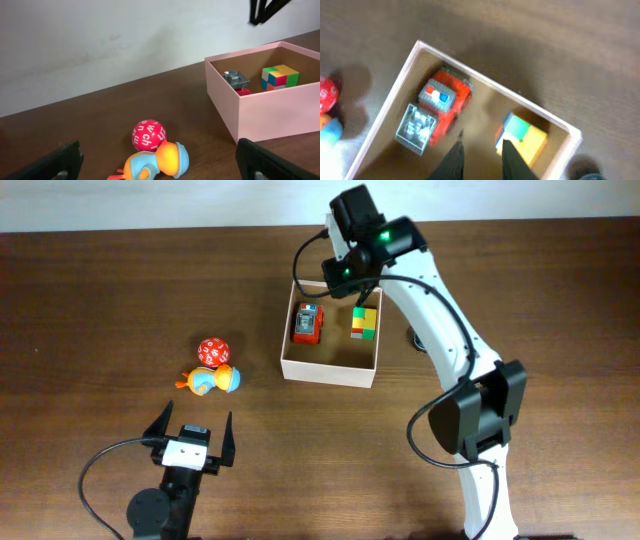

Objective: Pack container
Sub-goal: 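Raise the right gripper and move it right over the black puck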

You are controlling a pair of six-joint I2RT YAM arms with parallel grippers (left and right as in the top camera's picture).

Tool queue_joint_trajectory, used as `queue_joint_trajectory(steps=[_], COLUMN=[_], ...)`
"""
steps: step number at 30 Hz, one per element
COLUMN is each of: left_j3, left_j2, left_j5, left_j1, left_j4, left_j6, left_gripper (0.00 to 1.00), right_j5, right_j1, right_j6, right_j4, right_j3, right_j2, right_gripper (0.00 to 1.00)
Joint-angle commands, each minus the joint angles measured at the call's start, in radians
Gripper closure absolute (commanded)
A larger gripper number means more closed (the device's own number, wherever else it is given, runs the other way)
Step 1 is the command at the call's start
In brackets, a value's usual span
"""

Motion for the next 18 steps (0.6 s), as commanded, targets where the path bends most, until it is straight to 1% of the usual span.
queue_joint_trajectory(steps=[1,3,7,12,13,14,15,17,18], left_j3=[-0.007,-0.007,-0.007,-0.007,-0.007,-0.007,-0.007,-0.007,-0.007], left_j2=[-0.007,-0.007,-0.007,-0.007,-0.007,-0.007,-0.007,-0.007,-0.007], left_j5=[-0.004,-0.004,-0.004,-0.004,-0.004,-0.004,-0.004,-0.004,-0.004], left_j1=[-0.004,-0.004,-0.004,-0.004,-0.004,-0.004,-0.004,-0.004,-0.004], left_j4=[0.0,0.0,0.0,0.0,0.0,0.0,0.0,0.0,0.0], left_j6=[0.013,0.013,0.013,0.013,0.013,0.013,0.013,0.013,0.013], left_gripper=[0.01,0.01,0.01,0.01,0.01,0.01,0.01,0.01,0.01], right_j5=[0.066,0.089,0.087,0.087,0.087,0.087,0.087,0.087,0.087], right_j1=[-0.044,-0.074,-0.149,-0.208,-0.217,-0.23,-0.24,-0.26,-0.271], right_j6=[0.093,0.137,0.192,0.192,0.191,0.191,0.191,0.19,0.19], right_j4=[-0.075,-0.117,-0.217,-0.296,-0.308,-0.32,-0.33,-0.351,-0.356], right_j3=[0.069,0.07,0.065,0.065,0.065,0.065,0.065,0.061,0.053], right_j2=[0.005,0.005,0.005,0.005,0.005,0.005,0.005,0.005,0.005], right_gripper=[0.8,0.81,0.91,0.92,0.88,0.81,0.68,0.47,0.4])
